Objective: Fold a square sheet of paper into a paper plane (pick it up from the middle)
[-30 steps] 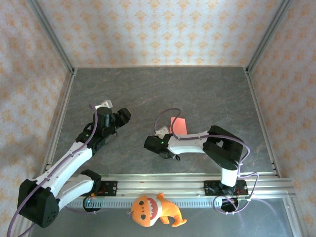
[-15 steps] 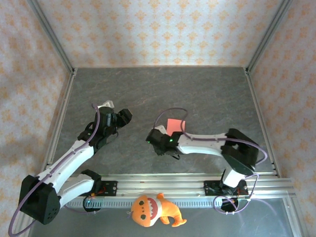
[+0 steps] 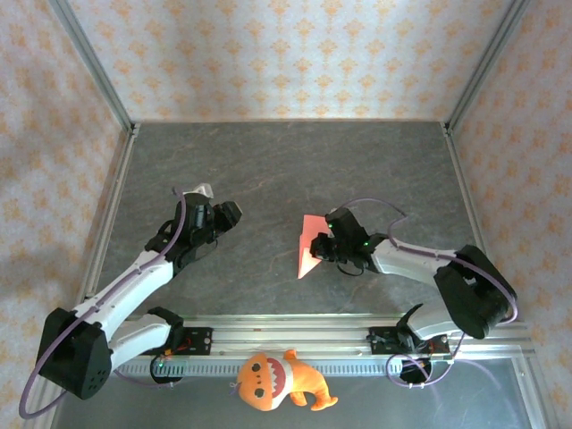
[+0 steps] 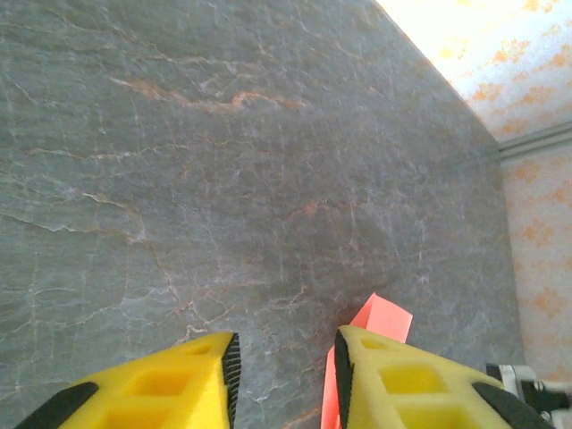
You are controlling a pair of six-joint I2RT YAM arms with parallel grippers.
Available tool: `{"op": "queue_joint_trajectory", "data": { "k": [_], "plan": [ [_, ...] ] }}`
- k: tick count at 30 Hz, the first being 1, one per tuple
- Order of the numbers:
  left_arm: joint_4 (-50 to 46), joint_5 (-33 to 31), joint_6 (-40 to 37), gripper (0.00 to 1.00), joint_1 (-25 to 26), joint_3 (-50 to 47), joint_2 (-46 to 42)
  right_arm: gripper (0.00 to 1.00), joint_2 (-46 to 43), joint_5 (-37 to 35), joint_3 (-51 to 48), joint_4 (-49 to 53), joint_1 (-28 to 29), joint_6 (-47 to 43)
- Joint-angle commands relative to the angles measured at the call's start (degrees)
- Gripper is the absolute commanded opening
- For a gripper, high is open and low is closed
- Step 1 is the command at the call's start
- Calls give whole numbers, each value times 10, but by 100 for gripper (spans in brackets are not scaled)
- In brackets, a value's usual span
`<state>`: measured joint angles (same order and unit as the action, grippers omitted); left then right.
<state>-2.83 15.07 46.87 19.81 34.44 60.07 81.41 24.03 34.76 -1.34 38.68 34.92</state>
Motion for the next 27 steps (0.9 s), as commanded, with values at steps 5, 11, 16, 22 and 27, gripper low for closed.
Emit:
{"op": "queue_joint_trajectory", "data": {
  "k": [5,11,16,22,27],
  "plan": [
    [70,76,5,22,-5,-17,27,2,77,59,-5,-61,-3,29],
    [133,151,15,11,6,-14,94,2,110,83,-30,-98,5,62],
    [160,162,12,9,51,18,169,2,113,67,-54,-110,19,96],
    [185,169,11,4,107,69,267,2,95,57,-73,-123,50,129],
    [198,175,11,1,143,104,340,2,75,42,-94,-143,61,161]
  ]
}}
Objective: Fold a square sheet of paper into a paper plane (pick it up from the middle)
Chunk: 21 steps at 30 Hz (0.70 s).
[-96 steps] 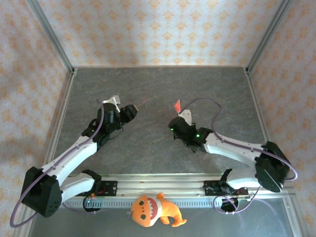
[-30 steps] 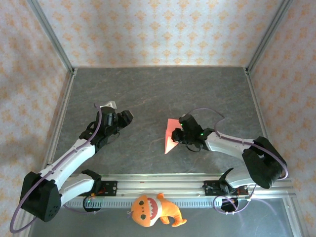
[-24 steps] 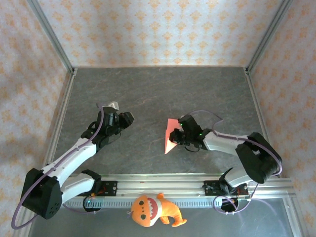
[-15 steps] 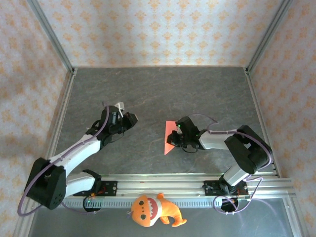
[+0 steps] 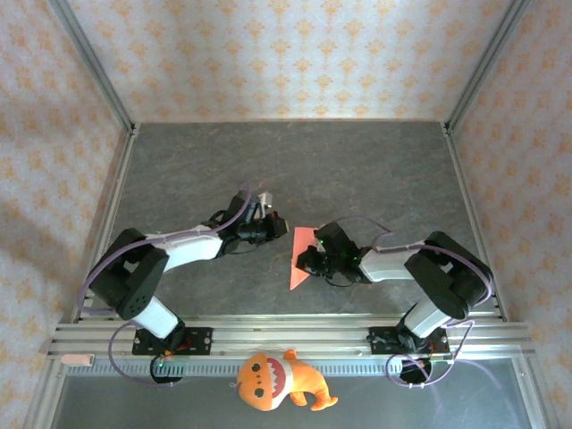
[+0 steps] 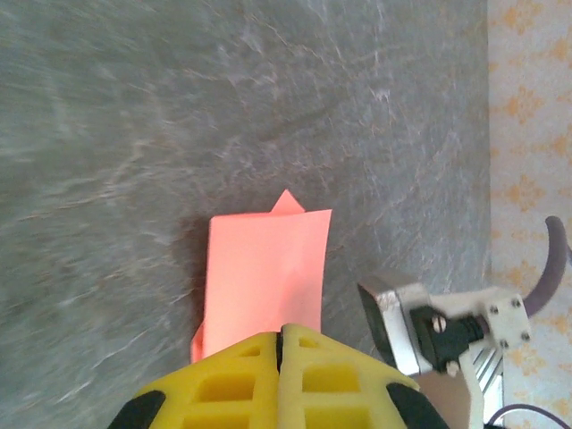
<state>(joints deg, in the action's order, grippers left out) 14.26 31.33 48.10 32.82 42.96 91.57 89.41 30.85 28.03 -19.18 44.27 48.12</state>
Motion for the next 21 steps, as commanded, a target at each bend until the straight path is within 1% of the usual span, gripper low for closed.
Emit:
{"op": "queue_joint_trajectory", "data": {
  "k": [1,8,10,14,16,18,21],
  "plan": [
    [34,14,1,1,19,22,37,2,-9,-27,-31,31,5,34],
    [71,27,16,0,46,44,122,2,-9,-20,-39,7,6,43],
    [78,34,18,0,48,47,138,3,-6,-14,-39,-3,5,46],
    [85,26,21,0,49,42,163,5,-13,-9,-37,-11,6,46],
    [74,16,19,0,48,40,176,9,-26,-3,-30,-9,6,37],
    [75,10,14,0,48,27,177,16,-51,-14,-21,11,4,27],
    [78,-1,8,0,49,7,197,26,-98,-35,-20,46,-18,23]
  ]
}}
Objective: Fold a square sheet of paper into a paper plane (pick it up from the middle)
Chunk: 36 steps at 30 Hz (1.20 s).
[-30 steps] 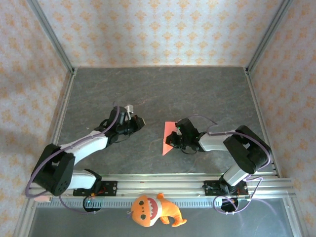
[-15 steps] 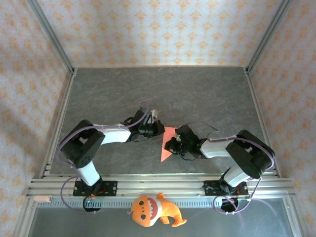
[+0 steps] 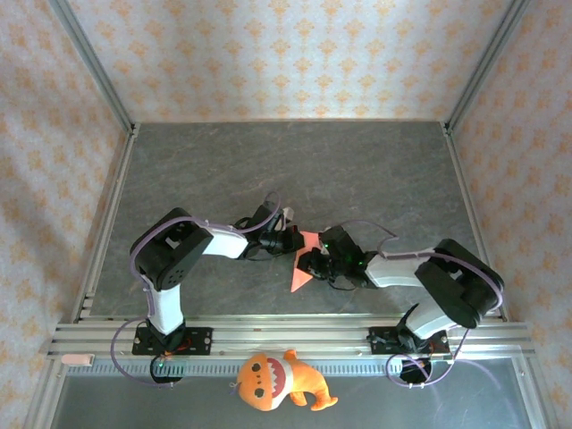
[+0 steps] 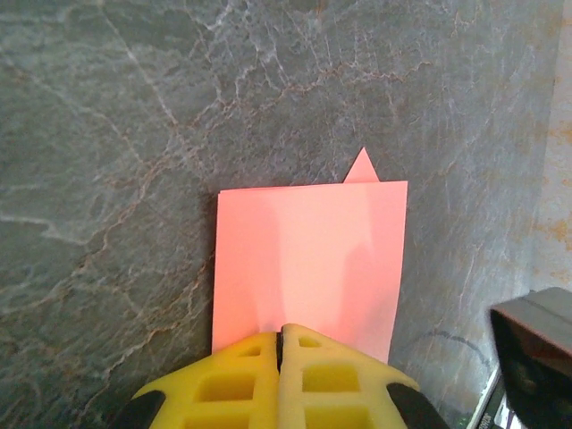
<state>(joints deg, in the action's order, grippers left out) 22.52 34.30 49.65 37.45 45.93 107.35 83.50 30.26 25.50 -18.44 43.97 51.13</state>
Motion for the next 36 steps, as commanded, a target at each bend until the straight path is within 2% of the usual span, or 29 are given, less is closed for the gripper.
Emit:
{"op": "queue_joint_trajectory", "data": {
  "k": [1,5,10,15,20,27,36],
  "plan": [
    [-6,-35,-9,0,2,-27,42,29,-52,-27,0,43,-28,-10],
    [-1,-39,-9,0,2,-39,50,35,-83,-8,-21,56,-87,-25],
    [-10,-40,-16,0,2,-32,49,36,-87,14,-30,78,-160,-49],
    [-16,-43,-19,0,3,-31,45,41,-88,31,-34,66,-196,-53],
    [-7,-34,-14,0,2,-29,50,41,-58,80,-35,22,-204,-41],
    [4,-31,-6,0,2,-29,50,40,-38,88,-39,17,-204,-37],
    [8,-29,-6,0,2,-31,52,37,-39,135,-48,-40,-204,-29]
  ]
}}
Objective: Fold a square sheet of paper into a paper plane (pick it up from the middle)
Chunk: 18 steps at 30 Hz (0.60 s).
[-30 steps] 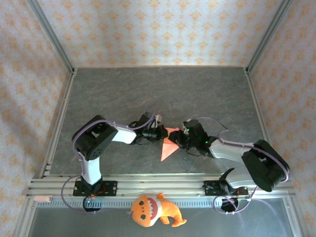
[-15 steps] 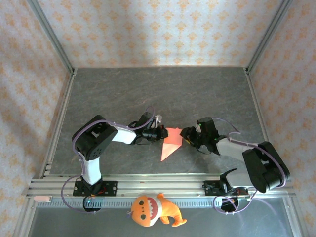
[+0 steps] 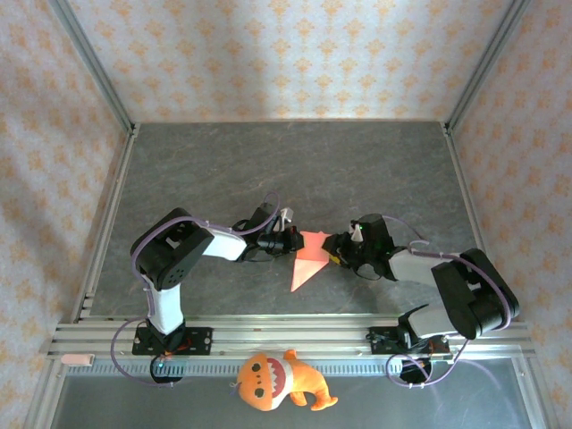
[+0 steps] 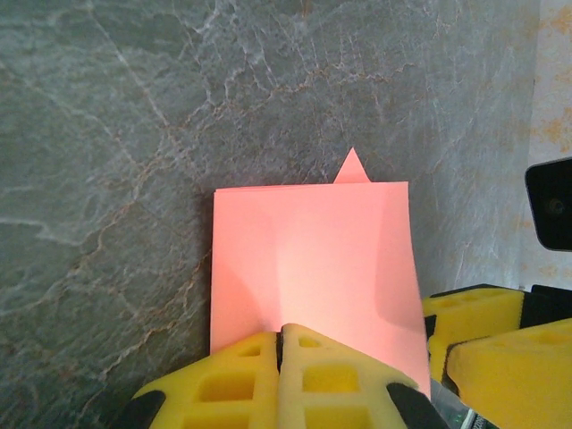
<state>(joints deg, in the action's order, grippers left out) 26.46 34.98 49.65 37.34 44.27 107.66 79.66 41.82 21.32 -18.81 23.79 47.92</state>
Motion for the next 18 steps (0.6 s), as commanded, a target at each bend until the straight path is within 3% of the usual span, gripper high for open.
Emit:
{"op": "queue_joint_trajectory", "data": {
  "k": [1,12,18],
  "plan": [
    [-31,-35,-5,0,3,-14,49,37,0,19,-5,-41,-3,2],
    [-36,-38,-8,0,3,-13,44,35,44,40,5,-93,-11,5],
    [-38,-37,-7,0,4,-7,45,28,67,54,18,-95,-17,-9]
  ]
}}
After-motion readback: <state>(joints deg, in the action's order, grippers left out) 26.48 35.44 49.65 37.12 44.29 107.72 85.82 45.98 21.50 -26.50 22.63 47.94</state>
